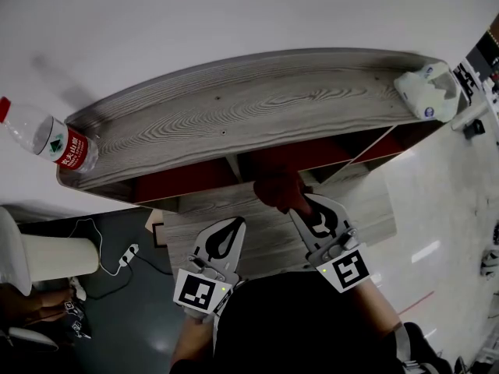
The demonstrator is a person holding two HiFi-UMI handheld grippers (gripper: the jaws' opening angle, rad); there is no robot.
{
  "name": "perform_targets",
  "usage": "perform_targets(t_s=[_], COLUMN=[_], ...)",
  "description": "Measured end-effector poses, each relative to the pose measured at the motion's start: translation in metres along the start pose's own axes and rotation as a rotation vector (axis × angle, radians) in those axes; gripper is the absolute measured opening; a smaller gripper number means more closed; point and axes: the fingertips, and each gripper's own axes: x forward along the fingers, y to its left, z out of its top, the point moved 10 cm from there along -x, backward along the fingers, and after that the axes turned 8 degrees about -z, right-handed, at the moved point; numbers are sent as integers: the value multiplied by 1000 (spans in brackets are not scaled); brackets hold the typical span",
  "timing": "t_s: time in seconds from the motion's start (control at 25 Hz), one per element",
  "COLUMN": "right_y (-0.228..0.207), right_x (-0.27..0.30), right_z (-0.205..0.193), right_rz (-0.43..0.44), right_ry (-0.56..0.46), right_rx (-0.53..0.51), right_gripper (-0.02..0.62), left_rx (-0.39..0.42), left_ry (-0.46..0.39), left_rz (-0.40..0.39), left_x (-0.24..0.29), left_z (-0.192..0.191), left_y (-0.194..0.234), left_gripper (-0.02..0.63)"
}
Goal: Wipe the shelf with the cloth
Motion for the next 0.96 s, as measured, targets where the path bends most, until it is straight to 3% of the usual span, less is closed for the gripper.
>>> perform_targets(t_s=[0.6,0.96], right_y=[-6,-9], right_x=[2,-1], right_z=[-1,-4], right_rz=[13,7], right_ry=[0,7], right_rx=[29,50], right_gripper=[77,77], left_rx=[-20,-13], left_ry=[-18,14], left_rz=[21,24], left_x=[2,-1], left_z=[4,1], left_y=[-2,-3], left_gripper=[8,8])
